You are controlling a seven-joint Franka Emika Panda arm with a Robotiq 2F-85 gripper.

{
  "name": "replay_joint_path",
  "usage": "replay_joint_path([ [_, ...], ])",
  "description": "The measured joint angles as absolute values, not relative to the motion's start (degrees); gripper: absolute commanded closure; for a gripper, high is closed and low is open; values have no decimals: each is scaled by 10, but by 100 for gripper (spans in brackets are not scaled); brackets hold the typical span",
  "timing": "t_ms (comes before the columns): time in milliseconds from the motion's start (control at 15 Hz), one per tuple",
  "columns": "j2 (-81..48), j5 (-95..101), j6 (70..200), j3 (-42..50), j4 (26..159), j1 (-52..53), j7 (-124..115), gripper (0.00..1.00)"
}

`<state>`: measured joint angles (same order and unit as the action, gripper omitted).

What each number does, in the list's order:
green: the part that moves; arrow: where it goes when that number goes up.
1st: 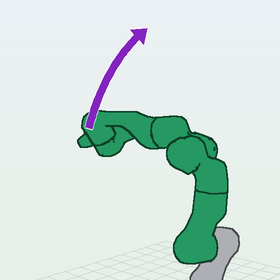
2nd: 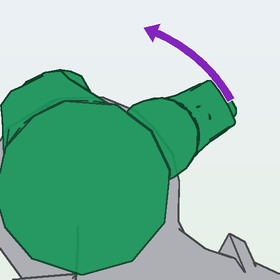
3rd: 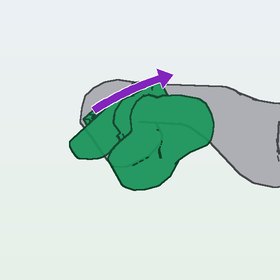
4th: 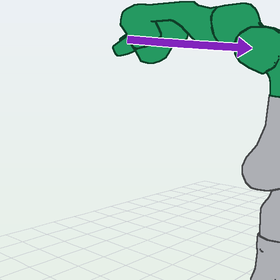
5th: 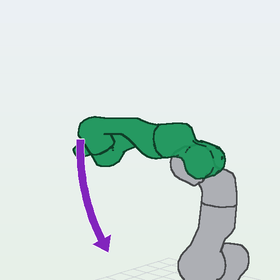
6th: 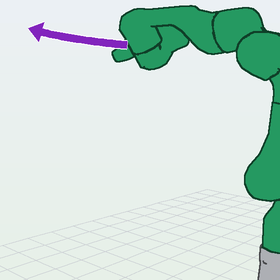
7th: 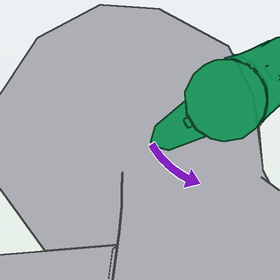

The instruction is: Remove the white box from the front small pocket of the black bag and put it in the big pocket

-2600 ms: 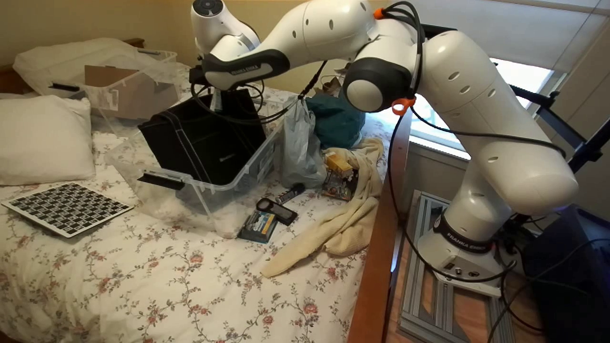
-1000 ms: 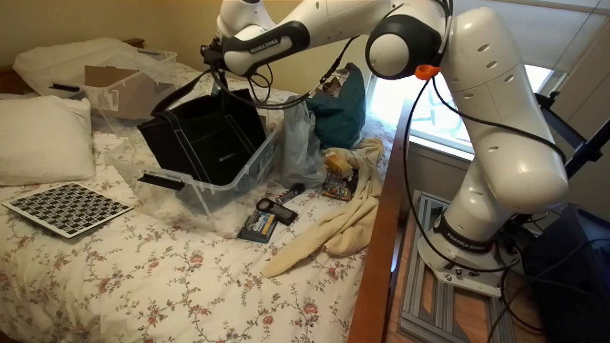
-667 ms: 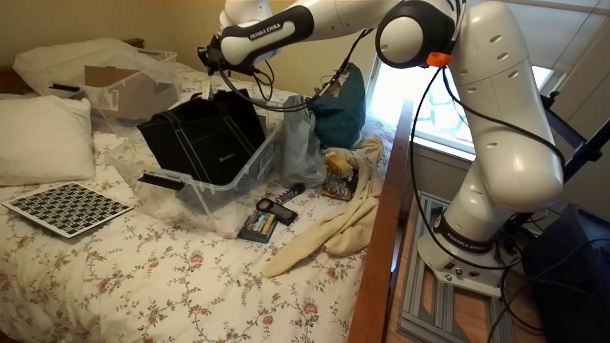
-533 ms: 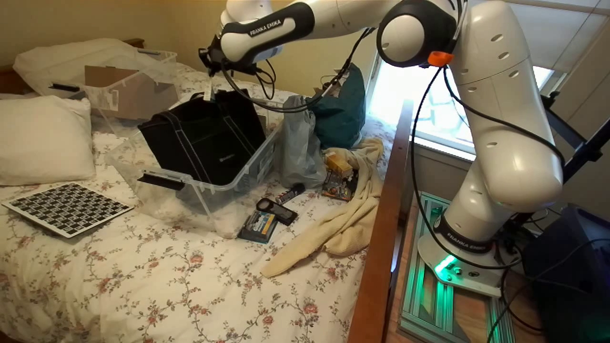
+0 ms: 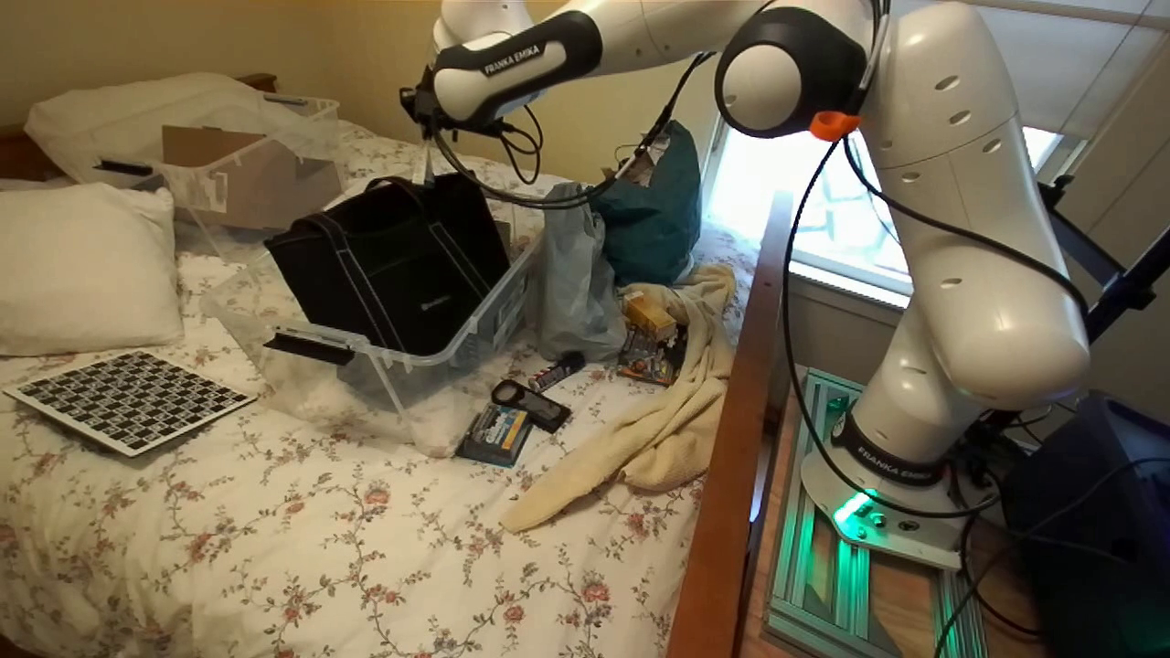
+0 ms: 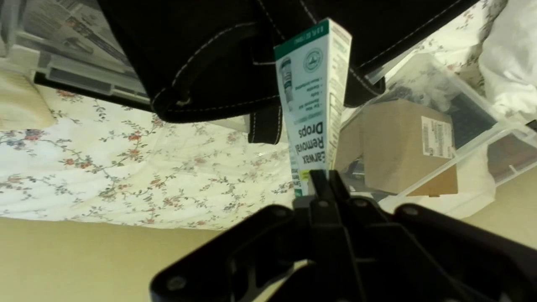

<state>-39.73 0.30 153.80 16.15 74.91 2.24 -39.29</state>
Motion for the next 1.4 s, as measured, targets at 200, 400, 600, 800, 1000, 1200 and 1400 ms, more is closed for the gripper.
replay_joint_path([
  [200, -398, 25, 1529, 213, 750, 51, -464, 99],
  [400, -398, 51, 1514, 250, 750, 69, -545, 99],
  [600, -398, 75, 1486, 257, 750, 71, -584, 99],
  [800, -398, 96, 1454, 256, 750, 72, -599, 99],
  [1000, -400, 131, 1418, 257, 746, 75, -630, 99],
  [1200, -406, 169, 1379, 256, 732, 81, -651, 99],
  [1400, -419, 185, 1346, 247, 704, 84, -653, 99],
])
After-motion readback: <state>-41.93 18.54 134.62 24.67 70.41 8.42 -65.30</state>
